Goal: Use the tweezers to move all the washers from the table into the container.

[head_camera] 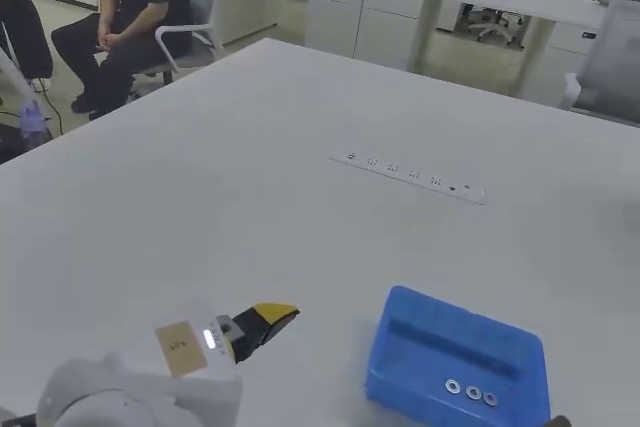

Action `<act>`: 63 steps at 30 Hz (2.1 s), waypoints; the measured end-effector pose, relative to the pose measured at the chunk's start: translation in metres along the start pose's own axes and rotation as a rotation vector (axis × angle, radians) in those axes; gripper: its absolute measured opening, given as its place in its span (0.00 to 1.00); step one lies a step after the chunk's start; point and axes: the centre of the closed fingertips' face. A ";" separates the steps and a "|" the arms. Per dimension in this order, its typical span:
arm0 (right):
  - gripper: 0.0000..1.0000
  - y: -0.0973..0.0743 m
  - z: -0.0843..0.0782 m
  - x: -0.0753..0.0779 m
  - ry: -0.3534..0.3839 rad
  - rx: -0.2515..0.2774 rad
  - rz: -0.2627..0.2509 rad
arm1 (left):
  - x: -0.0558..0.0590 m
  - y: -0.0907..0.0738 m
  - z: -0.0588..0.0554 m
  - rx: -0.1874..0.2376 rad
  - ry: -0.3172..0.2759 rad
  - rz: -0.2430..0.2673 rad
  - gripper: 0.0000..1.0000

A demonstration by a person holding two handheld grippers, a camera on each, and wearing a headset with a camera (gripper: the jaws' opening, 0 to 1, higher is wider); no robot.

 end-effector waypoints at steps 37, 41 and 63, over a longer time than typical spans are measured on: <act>0.04 0.007 -0.013 -0.002 -0.056 -0.073 -0.031 | 0.002 0.001 -0.005 -0.024 0.024 -0.011 0.79; 0.04 0.009 -0.013 -0.005 -0.104 -0.088 -0.043 | 0.002 0.001 -0.005 -0.024 0.025 -0.011 0.78; 0.03 0.008 -0.011 0.000 -0.022 0.014 -0.064 | 0.002 0.002 -0.005 -0.022 0.031 -0.010 0.77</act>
Point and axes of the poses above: the centre of the closed fingertips' face, and the gripper's own axes: y roughly forward along the fingers, x roughly to its right, z roughly out of its top, and after that the axes turned 11 degrees about z, right-handed
